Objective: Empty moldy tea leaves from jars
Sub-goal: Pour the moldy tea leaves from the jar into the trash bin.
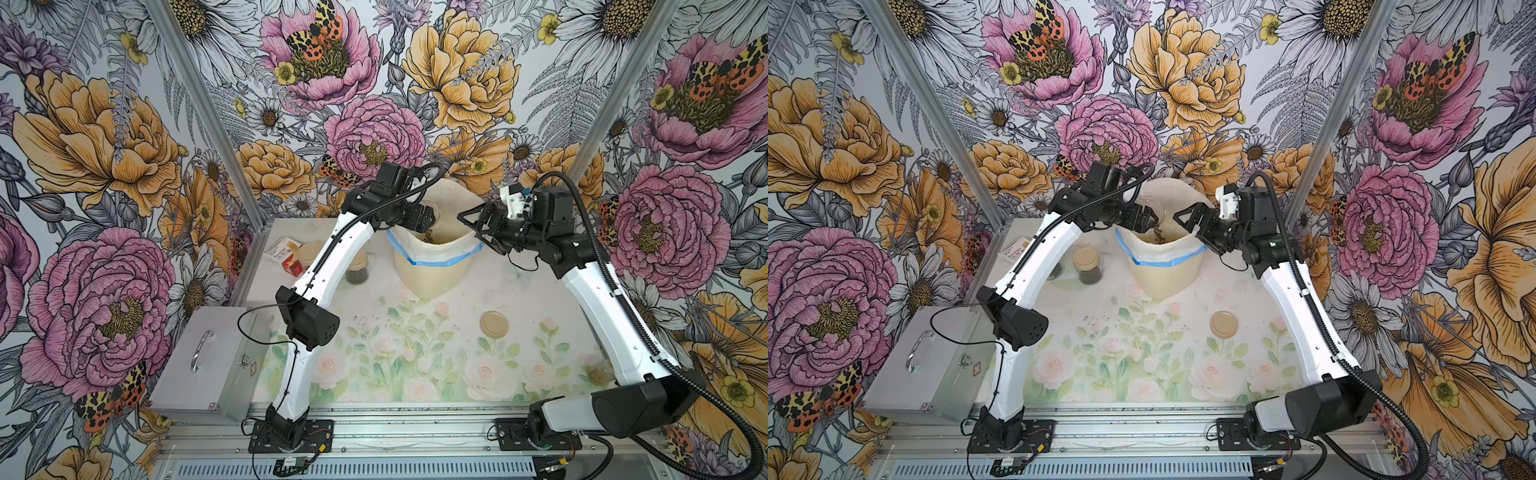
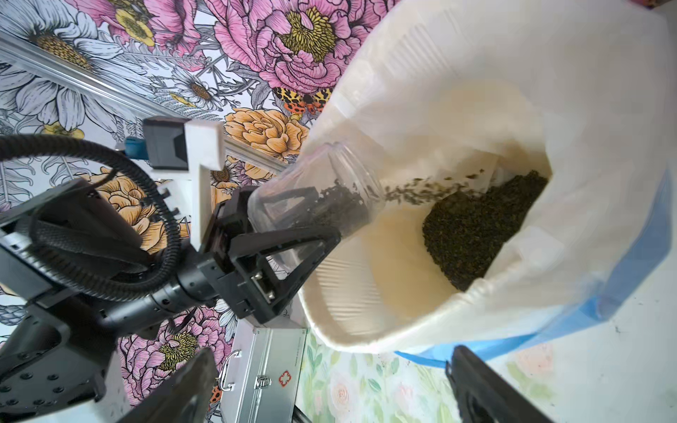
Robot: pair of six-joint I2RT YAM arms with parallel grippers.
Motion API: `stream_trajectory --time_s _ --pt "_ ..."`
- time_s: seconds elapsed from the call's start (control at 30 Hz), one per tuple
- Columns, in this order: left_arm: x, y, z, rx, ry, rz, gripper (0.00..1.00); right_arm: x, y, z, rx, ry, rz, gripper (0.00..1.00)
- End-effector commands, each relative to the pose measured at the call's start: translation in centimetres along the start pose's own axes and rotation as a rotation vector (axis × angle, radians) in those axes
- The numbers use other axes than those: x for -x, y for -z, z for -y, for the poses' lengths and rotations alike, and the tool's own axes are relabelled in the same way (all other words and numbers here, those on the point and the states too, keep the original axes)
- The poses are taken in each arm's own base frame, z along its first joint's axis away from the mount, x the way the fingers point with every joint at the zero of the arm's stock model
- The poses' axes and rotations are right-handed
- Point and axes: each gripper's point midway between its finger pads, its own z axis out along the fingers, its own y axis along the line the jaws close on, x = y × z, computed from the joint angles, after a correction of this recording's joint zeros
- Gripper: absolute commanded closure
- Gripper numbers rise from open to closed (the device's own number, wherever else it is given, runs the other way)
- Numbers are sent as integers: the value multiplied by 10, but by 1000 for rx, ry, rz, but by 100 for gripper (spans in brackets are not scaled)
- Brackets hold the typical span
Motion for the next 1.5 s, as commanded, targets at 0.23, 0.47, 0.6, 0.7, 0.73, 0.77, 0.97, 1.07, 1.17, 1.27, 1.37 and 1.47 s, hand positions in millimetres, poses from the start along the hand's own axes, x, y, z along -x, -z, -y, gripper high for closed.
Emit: stream_trajectory --time_s 0.23,0.47,0.6,0.7,0.73,0.77,0.97,1.07,1.17,1.27,1.37,1.47 --pt "19 6 44 -68 3 70 58 10 26 4 3 18 58 0" --pt "13 7 47 -80 -1 48 59 4 26 18 -16 0 47 0" --pt "0 7 47 -72 -15 -1 60 5 27 19 -20 4 52 0" --pt "-7 12 38 -46 -14 -31 60 6 25 21 -23 1 49 0" --pt "-7 18 36 -41 -16 -27 60 5 23 24 -27 -4 44 0" --pt "-6 24 34 -33 -16 -23 60 4 22 25 -29 -5 41 0" --pt "23 39 25 -12 -3 80 61 -2 20 31 -37 -12 28 0" --pt "44 41 18 13 10 160 61 -2 23 28 -31 -10 33 0" --pt "51 40 12 17 26 186 62 -1 28 26 -29 -7 45 0" --pt "41 25 21 -15 16 144 62 -1 27 31 -36 -17 43 0" --pt "27 5 31 -39 2 93 62 -2 24 35 -44 -31 37 0" --pt "33 7 31 -34 -3 116 61 -2 25 36 -46 -31 39 0"
